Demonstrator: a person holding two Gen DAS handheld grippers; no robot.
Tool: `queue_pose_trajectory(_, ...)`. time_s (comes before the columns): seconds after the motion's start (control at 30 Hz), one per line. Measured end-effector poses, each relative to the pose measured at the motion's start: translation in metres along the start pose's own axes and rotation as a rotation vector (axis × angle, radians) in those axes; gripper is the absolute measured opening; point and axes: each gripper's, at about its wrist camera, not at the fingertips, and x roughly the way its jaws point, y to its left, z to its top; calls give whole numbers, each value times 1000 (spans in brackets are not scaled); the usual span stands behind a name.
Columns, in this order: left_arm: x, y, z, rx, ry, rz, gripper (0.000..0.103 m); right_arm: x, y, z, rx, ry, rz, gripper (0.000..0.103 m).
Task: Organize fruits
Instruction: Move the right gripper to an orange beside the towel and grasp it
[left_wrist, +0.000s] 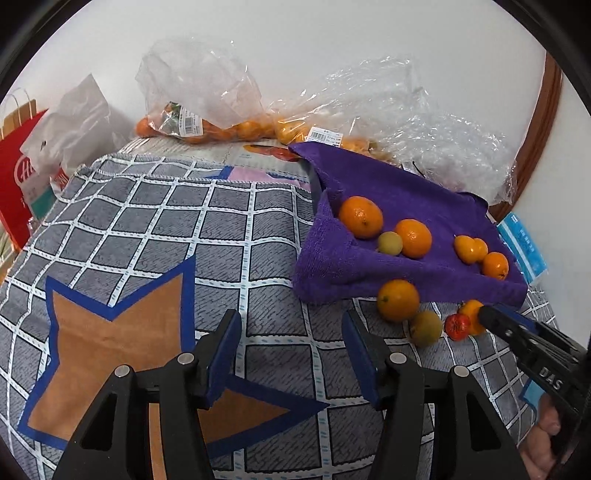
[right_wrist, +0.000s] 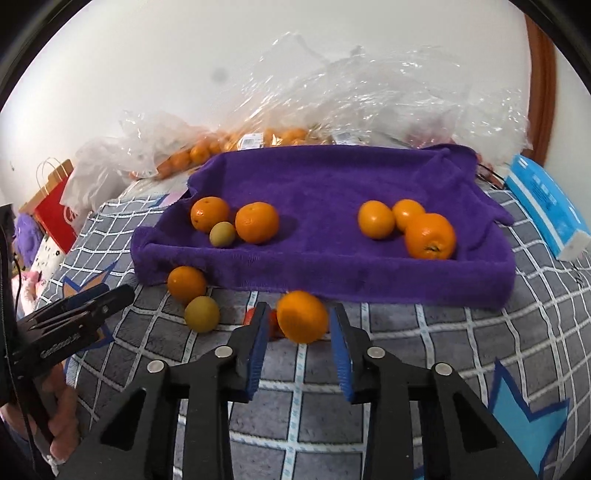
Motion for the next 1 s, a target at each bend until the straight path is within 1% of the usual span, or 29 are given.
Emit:
queue_pose_trajectory(0.13, 0, 1, 0, -8, -3, -1, 54, 12, -4, 1, 23, 23, -4, 32)
queue_pose_trajectory(0.23, -3, 0, 0, -9, -18, -6, 54, 11, -12, 1, 60, 17, 26, 32)
queue_pose_trajectory(0.3, -2, -1, -1, -4, -13, -7, 54, 3, -18, 2, 79, 0, 23, 32)
queue_pose_trajectory(0.37, -1, -1, -1, -2, -3, -11, 54, -12, -26, 1, 85, -37, 19, 32)
queue_pose_trajectory(0.4, -1, -2, -1, -1, -1, -13, 54, -17, -30, 0, 80, -45, 2, 32)
queue_pose_trajectory(0.47, -4, -3, -2, 0, -16, -23, 54, -20, -35, -5, 61, -27, -49, 32)
queue_pose_trajectory(0.5, -5, -4, -3, 2, -21, -30, 54, -17, -37, -9, 48, -1, -67, 32)
queue_pose_trajectory(0.57, -5, -9, -4, 19, -14, -38, 54, -11, -39, -14, 46, 25, -71, 32)
queue_pose_trajectory(0.63, -3, -11, -5, 30, -5, -32, 54, -10, -41, -18, 48, 13, -65, 33)
queue_pose_trajectory(0.73, -2, -10, -5, 24, 8, -37, 53, -5, -34, -20, 6, -7, -116, 35)
queue_pose_trajectory(0.77, -2, -10, -5, 20, 12, -40, 53, -2, -32, -19, -4, 7, -123, 35)
queue_pose_trajectory(0.8, -1, -9, -4, 15, 15, -44, 52, 2, -31, -19, -11, 30, -119, 35)
queue_pose_trajectory(0.9, 2, -5, -5, -8, 29, -62, 52, 8, -35, -19, -5, 61, -91, 33)
queue_pose_trajectory(1.0, 2, -3, -5, -33, 29, -76, 52, 8, -32, -19, -20, 61, -107, 33)
